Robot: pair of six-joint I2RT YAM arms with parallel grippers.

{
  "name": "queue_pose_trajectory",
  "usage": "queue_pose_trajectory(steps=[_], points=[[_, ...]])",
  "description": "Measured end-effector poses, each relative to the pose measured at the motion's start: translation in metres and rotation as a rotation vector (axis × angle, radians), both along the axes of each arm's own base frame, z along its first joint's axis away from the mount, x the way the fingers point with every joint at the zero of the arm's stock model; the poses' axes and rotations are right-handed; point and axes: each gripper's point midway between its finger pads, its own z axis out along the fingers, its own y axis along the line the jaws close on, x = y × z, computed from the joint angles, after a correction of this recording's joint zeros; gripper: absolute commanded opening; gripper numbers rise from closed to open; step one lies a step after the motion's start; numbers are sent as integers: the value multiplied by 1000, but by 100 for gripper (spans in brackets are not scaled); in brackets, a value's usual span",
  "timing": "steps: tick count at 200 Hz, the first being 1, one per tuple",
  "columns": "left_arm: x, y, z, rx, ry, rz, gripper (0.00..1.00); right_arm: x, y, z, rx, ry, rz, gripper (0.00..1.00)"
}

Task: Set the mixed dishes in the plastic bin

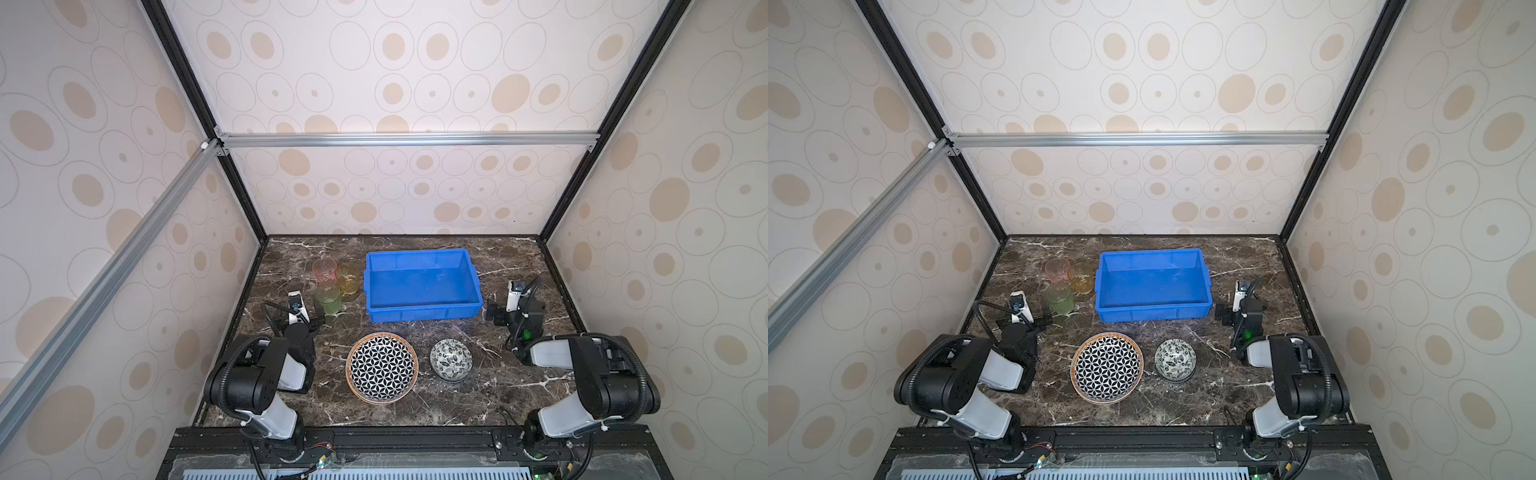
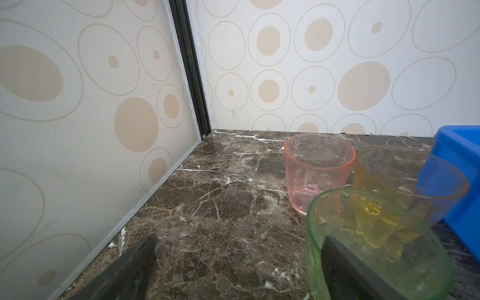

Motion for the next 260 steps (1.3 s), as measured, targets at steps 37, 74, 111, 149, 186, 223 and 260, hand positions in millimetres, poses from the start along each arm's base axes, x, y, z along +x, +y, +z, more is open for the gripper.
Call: queue_pose_trajectory(steps=[37,74,111,149,186,223,260], points=[[0,0,0,0,1,-4,99,0,0,0,0,0,0,100],[0,0,0,0,1,-5,99,0,0,0,0,0,0,100],[0,-1,0,0,1,-6,99,0,0,0,0,0,0,100],[0,-1,-1,0,5,-7,99,0,0,0,0,0,0,100],[0,-1,-2,0,8,-7,99,0,0,0,0,0,0,100],[0,-1,-2,0,10,-7,99,0,0,0,0,0,0,100],[0,-1,-4,1,16,-7,99,0,0,0,0,0,0,100]])
